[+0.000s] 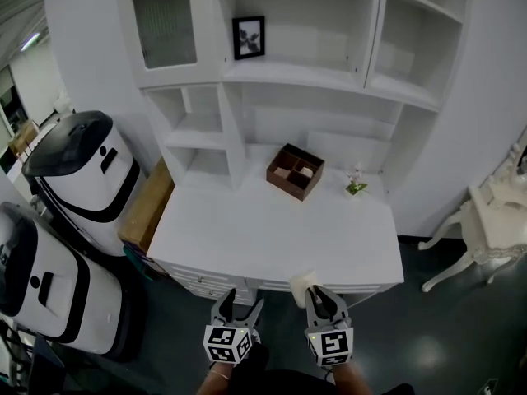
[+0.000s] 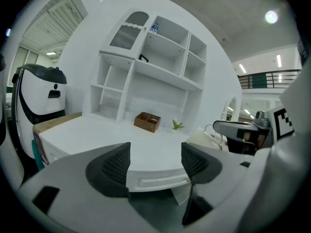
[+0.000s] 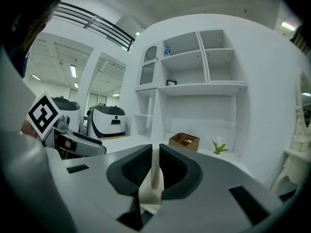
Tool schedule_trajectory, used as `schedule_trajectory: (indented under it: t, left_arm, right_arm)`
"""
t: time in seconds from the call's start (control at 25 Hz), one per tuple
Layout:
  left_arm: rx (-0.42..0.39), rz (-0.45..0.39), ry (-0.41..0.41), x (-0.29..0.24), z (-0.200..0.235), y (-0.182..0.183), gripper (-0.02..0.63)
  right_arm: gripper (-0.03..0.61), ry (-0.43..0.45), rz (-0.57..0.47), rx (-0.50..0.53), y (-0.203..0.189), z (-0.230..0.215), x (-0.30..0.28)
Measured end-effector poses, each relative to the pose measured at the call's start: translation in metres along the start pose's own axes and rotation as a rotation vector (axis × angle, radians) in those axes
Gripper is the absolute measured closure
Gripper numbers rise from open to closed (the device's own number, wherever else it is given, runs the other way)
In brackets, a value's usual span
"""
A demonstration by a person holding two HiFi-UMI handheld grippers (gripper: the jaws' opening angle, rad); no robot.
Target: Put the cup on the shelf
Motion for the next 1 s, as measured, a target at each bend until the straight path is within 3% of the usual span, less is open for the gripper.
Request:
schedule_trajectory:
  t: [0.4,0.76,1.0]
  left_arm:
    - [-0.061,-0.022,-0.085,-0.074,0.077,0.054,0.305]
    - [-0.052,-0.016,-0.114,-0.107,0.11,0.066,0.305]
    - [-0.048,-0.042,-0.102,-0.118,0.119,0.083,0.305]
  right_arm:
    - [0.52,-0.067,-0.024,-0.009,0.03,0.003,-0.099]
    - [0.52,-0.065,0.025,0.011,0.035,0.009,-0.139]
    - [0.52,-0.072,-0.045,0.011,0.063,-0.005,-0.159]
Point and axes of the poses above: the fingertips, and each gripper's own axes: x backward along the fingers, z to its left, y out of its top, the point moved 3 cm from there along x, backward along the fingers, and after that the axes turned 6 degrees about -x, right-handed, at the moved point
